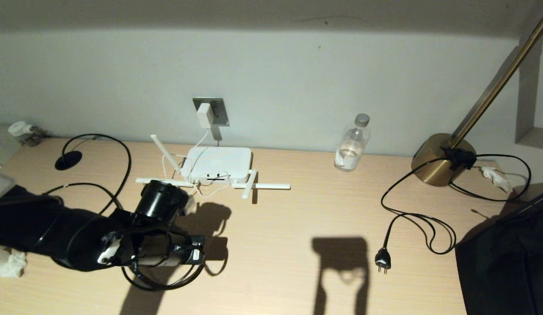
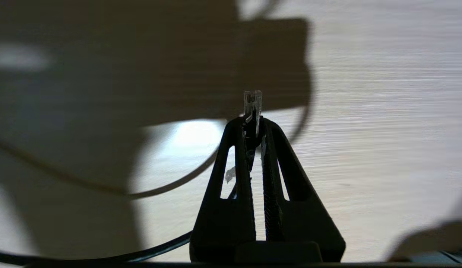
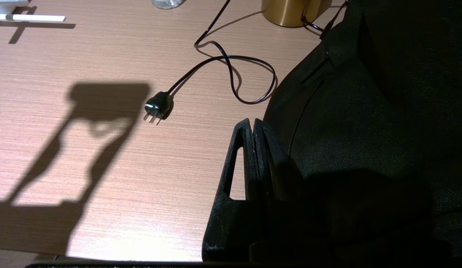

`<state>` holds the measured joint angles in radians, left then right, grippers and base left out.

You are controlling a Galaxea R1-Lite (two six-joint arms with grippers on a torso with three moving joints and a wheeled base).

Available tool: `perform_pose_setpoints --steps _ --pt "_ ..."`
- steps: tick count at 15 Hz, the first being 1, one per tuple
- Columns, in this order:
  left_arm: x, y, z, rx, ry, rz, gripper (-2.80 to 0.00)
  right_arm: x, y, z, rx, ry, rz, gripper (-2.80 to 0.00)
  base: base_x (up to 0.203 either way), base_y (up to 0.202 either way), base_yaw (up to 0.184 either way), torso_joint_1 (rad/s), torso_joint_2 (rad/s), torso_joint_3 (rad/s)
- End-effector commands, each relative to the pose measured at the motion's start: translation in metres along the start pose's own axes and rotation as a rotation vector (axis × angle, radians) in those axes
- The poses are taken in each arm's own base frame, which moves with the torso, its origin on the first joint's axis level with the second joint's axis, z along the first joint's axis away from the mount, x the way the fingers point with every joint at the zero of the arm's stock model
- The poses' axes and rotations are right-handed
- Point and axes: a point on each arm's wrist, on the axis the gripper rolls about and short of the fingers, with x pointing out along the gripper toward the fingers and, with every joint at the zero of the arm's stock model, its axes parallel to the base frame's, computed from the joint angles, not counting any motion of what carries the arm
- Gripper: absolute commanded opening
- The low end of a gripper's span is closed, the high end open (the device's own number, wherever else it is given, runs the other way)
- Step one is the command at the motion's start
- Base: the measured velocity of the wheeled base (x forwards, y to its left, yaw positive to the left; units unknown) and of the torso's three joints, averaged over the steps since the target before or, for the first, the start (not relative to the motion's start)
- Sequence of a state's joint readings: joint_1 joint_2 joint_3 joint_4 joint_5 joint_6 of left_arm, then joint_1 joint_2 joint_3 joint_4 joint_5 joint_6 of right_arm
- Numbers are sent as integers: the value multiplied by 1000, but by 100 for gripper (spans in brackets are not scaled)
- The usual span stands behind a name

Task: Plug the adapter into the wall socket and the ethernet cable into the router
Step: Pick up cable

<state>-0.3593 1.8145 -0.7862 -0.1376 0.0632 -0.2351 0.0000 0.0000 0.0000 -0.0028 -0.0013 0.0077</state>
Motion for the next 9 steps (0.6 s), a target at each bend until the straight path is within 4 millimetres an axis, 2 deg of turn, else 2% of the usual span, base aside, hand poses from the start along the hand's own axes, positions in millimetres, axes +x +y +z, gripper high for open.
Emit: perform_pose_setpoints --steps 1,3,5,7,9 --pt "-3 1 1 -15 0 -154 -280 0 0 0 0 1 0 -280 0 0 0 0 0 0" --pt "-16 10 6 -73 18 -431 -280 0 0 0 0 1 0 -280 0 0 0 0 0 0" --pt "-22 39 10 -194 36 -618 -280 0 0 0 0 1 0 -280 0 0 0 0 0 0" --pt "-12 56 6 -264 73 -684 -280 0 0 0 0 1 0 -280 0 0 0 0 0 0" --pt "6 60 4 -279 91 -686 -280 0 0 0 0 1 0 -280 0 0 0 0 0 0"
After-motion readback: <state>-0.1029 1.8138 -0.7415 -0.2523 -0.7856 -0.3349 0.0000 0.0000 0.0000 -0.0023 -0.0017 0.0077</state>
